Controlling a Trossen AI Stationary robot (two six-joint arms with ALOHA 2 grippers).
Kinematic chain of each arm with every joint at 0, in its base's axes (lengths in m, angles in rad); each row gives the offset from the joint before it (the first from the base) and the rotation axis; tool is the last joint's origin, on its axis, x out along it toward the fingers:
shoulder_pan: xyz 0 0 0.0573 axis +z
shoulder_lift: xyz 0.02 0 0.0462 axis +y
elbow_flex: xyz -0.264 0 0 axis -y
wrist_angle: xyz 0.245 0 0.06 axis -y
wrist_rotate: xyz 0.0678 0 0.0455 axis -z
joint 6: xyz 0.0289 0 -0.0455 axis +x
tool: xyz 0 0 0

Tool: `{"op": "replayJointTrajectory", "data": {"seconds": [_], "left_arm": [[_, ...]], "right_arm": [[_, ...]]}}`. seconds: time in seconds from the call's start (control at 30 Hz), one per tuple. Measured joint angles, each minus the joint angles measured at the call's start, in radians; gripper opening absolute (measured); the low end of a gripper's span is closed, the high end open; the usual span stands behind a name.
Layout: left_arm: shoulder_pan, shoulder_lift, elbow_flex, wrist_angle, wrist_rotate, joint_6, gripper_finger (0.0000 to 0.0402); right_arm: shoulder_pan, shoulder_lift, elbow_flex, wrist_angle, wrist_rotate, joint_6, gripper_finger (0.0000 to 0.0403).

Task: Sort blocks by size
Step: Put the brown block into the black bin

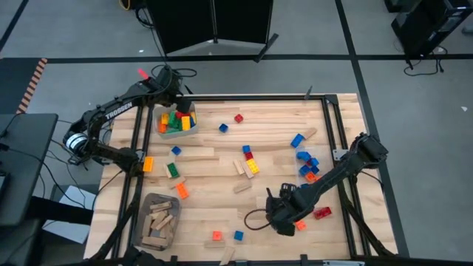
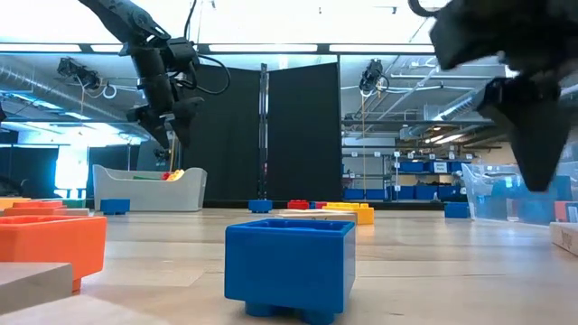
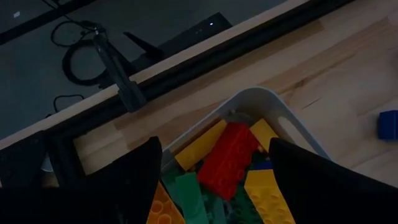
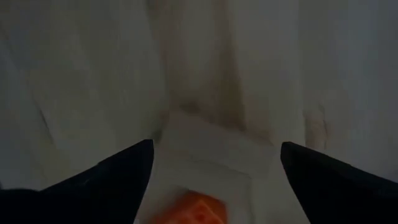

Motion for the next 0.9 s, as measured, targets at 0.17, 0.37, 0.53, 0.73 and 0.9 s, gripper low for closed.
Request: {"op": "replayJointTrajectory", "data": {"seconds": [0.17,0.37,0.53,0.73,0.9], "left_arm": [[0.0,0.0,0.0,-0.005,0.0,0.0,0.0303],[0.0,0.0,0.0,-0.013,0.0,0.0,0.0303],[0.0,0.0,0.0,-0.011,0.0,0.0,0.0303],[0.0,0.0,0.0,0.002,0.0,-0.001,0.0303],[0.0,0.0,0.0,0.011,0.0,-0.005,0.0303]], "right_arm": [[0.002,0.033,0.0,-0.056,-0.02,-0.196,0.0353],[0.008,0.042,0.0,-0.081,-0.022,-0.299,0.0341],[0.033,0.042,0.0,-0.098,-0.024,-0.369,0.0334],[0.052,0.042,0.001,-0.149,-0.004,-0.314,0.0328],[0.041,0.042,0.004,-0.109,0.02,-0.206,0.032]]}}
